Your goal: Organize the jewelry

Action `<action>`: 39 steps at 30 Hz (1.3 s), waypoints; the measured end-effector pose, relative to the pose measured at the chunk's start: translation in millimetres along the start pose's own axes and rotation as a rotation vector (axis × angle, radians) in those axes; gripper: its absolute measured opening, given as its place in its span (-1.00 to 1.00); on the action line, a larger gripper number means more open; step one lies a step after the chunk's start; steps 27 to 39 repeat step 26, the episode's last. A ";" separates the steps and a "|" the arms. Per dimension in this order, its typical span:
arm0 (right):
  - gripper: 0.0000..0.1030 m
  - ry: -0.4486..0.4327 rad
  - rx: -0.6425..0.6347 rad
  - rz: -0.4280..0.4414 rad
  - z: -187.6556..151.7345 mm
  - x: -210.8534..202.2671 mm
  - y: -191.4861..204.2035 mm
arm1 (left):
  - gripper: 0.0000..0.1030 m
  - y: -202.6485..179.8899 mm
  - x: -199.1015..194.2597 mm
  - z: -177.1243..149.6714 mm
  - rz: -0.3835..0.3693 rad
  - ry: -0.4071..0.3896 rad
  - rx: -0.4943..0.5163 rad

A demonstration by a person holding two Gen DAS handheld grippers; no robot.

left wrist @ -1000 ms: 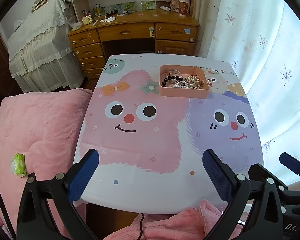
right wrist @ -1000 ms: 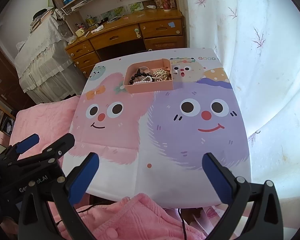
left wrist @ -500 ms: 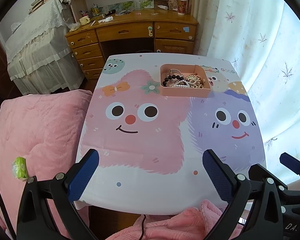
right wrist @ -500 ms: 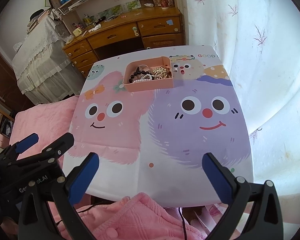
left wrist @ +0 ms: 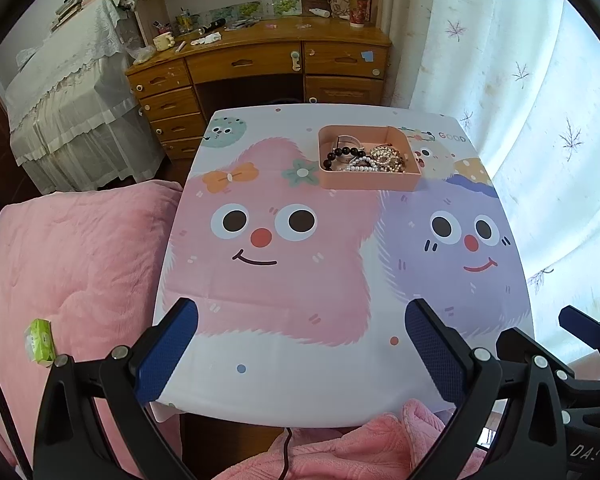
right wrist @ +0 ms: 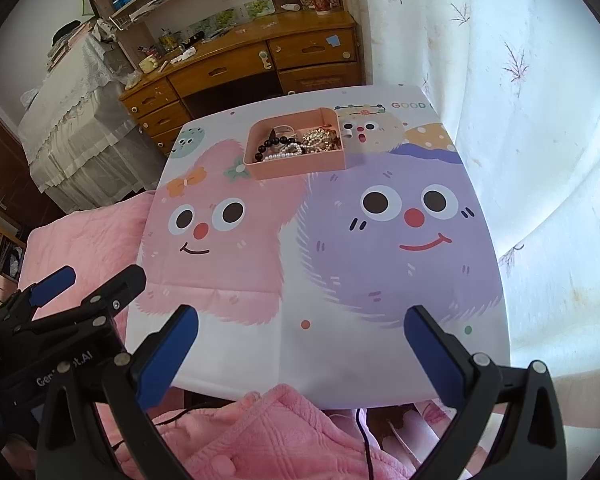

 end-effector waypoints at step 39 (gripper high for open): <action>1.00 0.008 0.014 -0.018 1.7 -0.4 -6.9 | 0.99 -4.0 0.1 0.6 -0.008 -0.002 0.010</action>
Point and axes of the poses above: each gripper's, at about its wrist camera, not at the fingertips, and x roughly the way its jaws point, y to its left, z to its top, the point moved 1 cm from there along x, roughly the way its jaws point, and after that the axes turned 8 degrees about -y, right-handed, at the moved point
